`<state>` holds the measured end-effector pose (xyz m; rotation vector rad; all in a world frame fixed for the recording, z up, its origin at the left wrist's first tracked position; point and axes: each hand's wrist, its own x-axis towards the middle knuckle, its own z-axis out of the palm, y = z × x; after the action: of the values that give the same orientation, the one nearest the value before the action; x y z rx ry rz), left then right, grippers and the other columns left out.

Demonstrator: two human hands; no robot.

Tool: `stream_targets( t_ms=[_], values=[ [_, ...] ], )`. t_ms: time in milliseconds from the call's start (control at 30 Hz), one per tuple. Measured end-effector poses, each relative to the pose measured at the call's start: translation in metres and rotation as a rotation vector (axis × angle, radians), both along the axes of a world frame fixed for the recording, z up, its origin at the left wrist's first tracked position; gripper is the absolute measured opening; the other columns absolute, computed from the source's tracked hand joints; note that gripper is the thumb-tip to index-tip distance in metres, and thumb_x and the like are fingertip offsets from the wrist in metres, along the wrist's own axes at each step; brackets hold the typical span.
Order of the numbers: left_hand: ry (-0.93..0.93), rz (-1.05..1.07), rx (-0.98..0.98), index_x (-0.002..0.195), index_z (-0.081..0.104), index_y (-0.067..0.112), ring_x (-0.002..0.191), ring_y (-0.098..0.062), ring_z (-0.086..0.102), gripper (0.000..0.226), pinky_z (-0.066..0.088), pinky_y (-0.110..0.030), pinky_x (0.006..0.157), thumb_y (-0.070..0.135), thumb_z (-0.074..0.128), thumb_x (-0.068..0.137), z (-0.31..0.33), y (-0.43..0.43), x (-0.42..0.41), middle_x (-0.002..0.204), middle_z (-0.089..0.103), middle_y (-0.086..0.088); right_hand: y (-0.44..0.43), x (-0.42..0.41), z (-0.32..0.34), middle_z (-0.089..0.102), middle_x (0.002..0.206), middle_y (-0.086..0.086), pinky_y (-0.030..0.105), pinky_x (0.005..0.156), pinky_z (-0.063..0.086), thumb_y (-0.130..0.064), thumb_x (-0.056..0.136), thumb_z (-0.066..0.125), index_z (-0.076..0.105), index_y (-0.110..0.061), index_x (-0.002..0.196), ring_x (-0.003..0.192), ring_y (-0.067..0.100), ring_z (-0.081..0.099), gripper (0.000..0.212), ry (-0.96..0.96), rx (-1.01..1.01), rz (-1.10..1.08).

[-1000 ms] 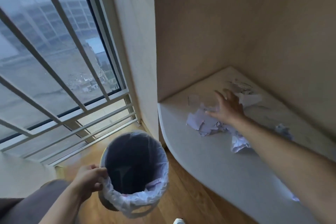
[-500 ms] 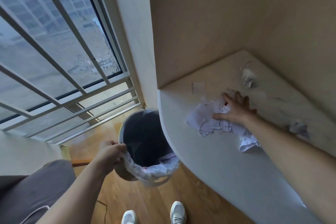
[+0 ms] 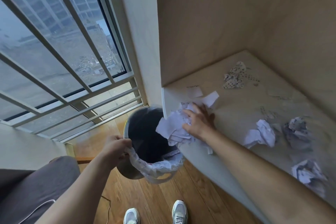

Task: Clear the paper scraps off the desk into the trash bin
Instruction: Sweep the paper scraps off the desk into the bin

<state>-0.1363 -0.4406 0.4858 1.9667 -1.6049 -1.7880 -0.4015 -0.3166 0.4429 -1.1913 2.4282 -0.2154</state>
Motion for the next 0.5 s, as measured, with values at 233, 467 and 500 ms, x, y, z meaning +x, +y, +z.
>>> stream_targets(
  t_ms=[233,467,500],
  values=[
    [0.025,-0.021,-0.025,0.075,0.063,-0.003,0.092,-0.046,0.067,0.007,0.055,-0.058,0.085,0.000,0.068,0.079,0.011,0.005,0.014,0.087,0.061,-0.026,-0.027,0.088,-0.008,0.027,0.158,0.001,0.057,0.103,0.026,-0.040,0.079,0.053,0.044,-0.038,0.133,0.143,0.033,0.013,0.054,0.104,-0.054,0.223],
    [0.084,-0.007,0.017,0.080,0.063,-0.006,0.080,-0.039,0.064,0.005,0.054,-0.053,0.084,-0.002,0.064,0.082,0.021,0.002,0.022,0.088,0.060,-0.026,-0.035,0.145,0.004,0.018,0.161,0.001,0.060,0.112,0.021,-0.068,0.073,0.057,0.018,-0.040,0.146,0.147,0.029,0.016,0.088,-0.256,-0.124,0.267],
    [0.082,-0.005,0.011,0.080,0.063,-0.008,0.080,-0.042,0.063,0.004,0.053,-0.053,0.083,-0.003,0.064,0.081,0.021,0.001,0.022,0.088,0.059,-0.027,-0.032,0.142,0.009,0.019,0.161,-0.002,0.056,0.113,0.025,-0.067,0.074,0.057,0.020,-0.042,0.146,0.146,0.026,0.021,0.085,-0.358,-0.176,0.233]
  ],
)
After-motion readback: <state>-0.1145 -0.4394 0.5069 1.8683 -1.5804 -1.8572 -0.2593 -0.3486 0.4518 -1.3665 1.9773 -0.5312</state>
